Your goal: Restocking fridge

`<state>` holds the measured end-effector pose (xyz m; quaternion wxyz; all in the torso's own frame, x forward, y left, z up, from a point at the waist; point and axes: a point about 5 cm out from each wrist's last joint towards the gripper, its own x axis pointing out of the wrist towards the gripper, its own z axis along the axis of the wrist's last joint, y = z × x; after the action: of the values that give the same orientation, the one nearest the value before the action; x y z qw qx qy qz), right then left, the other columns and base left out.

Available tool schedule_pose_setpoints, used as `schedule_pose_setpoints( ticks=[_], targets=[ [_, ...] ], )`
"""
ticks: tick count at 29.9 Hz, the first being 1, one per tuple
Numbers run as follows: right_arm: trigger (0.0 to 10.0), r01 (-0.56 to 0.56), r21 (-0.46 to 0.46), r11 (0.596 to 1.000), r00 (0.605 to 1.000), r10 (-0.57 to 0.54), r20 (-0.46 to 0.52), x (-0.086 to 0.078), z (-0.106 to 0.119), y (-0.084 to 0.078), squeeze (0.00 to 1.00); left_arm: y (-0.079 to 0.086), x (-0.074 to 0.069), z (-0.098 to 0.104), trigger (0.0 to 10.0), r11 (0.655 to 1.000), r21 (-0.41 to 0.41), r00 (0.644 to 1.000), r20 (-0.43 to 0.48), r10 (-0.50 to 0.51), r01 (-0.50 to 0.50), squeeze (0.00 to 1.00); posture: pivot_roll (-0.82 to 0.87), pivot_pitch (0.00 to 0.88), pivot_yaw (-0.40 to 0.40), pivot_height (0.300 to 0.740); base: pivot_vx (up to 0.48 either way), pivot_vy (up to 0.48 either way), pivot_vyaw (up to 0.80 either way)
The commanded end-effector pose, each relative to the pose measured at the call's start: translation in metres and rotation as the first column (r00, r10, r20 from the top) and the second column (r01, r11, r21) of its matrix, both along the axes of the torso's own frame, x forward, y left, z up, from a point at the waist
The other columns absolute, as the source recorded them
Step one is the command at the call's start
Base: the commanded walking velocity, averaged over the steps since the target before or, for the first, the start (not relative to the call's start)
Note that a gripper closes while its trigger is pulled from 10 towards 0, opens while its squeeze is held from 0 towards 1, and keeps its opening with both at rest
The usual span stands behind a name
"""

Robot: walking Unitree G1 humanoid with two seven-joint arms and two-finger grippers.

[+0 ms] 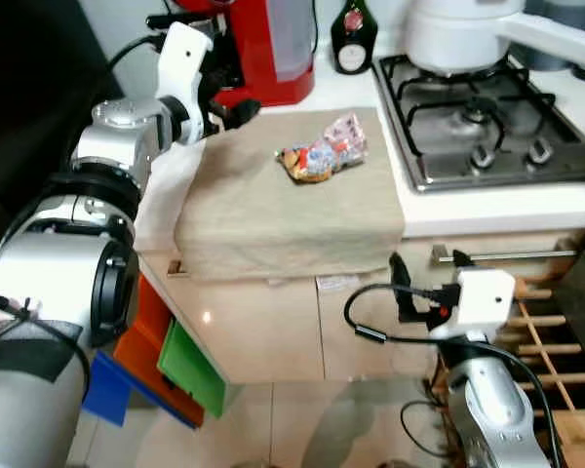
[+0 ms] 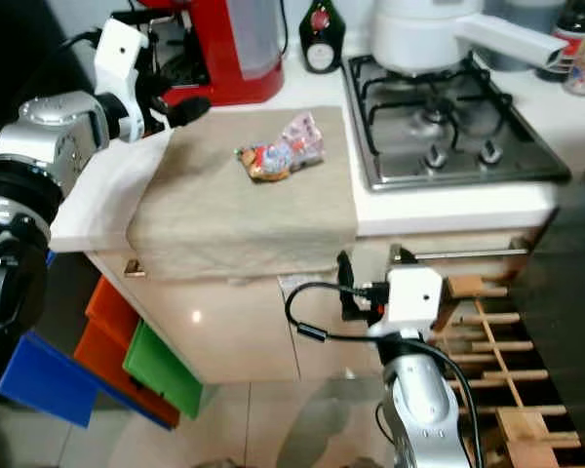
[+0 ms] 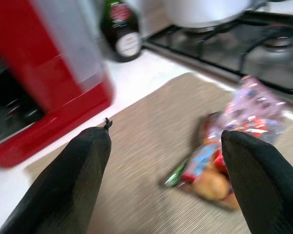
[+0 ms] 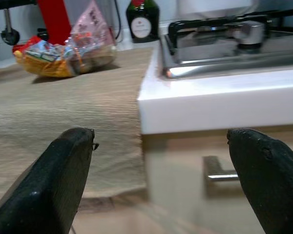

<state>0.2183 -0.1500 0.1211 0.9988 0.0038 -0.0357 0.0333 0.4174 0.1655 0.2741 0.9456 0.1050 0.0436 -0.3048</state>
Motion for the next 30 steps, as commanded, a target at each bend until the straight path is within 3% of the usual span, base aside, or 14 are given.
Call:
schedule_pose_setpoints(
  ticks=[1,6,10,13,17,22,26,30],
  targets=[
    [10.0,-0.001,0.003,1.000,1.000,0.001,0.007,-0.001,0.004,0.003,0.00,-0.002,0.000,0.005,10.0,0.999,0.041,1.000,0.000,-0.031,0.031,0.00,-0.20,0.017,0.203,0.740,0.000,0.000,0.00],
    [10.0,0.021,0.008,1.000,1.000,-0.021,-0.005,-0.007,0.006,0.002,0.00,-0.018,-0.001,0.010,10.0,0.988,0.086,0.992,-0.014,-0.124,0.125,0.00,-0.21,0.036,0.212,0.740,0.000,0.000,0.00],
    [10.0,0.013,0.012,1.000,1.000,-0.013,-0.019,-0.011,0.005,0.005,0.00,-0.024,0.000,0.008,10.0,0.989,0.100,0.994,-0.017,-0.105,0.106,0.00,-0.21,0.056,0.211,0.740,0.000,0.000,0.00],
    [10.0,0.002,0.011,1.000,1.000,-0.001,-0.031,-0.016,0.006,0.007,0.00,-0.027,0.002,0.000,10.0,0.986,0.154,0.998,-0.023,-0.054,0.057,0.00,-0.22,0.084,0.211,0.740,0.000,0.000,0.00],
    [10.0,0.016,0.008,1.000,0.998,-0.015,-0.054,-0.024,0.004,0.004,0.00,-0.032,0.001,0.003,10.0,0.989,0.098,0.993,-0.044,-0.106,0.110,0.00,-0.23,0.104,0.215,0.740,0.000,0.000,0.00],
    [10.0,0.019,0.013,1.000,0.998,-0.018,-0.059,-0.027,0.005,0.006,0.00,-0.031,0.000,0.003,10.0,0.984,0.111,0.990,-0.047,-0.131,0.136,0.00,-0.23,0.117,0.230,0.740,0.000,0.000,0.00],
    [10.0,0.017,0.026,1.000,0.997,-0.015,-0.074,-0.031,0.005,0.012,0.00,-0.022,0.003,-0.008,10.0,0.971,0.237,1.000,-0.012,-0.007,0.009,0.00,-0.23,0.138,0.242,0.740,0.000,0.000,0.00],
    [10.0,0.022,0.027,0.999,0.996,-0.020,-0.090,-0.035,0.002,0.012,0.00,-0.017,0.003,-0.024,10.0,0.957,0.286,0.998,-0.021,0.062,-0.053,0.00,-0.23,0.154,0.251,0.740,0.000,0.000,0.00]
  ],
)
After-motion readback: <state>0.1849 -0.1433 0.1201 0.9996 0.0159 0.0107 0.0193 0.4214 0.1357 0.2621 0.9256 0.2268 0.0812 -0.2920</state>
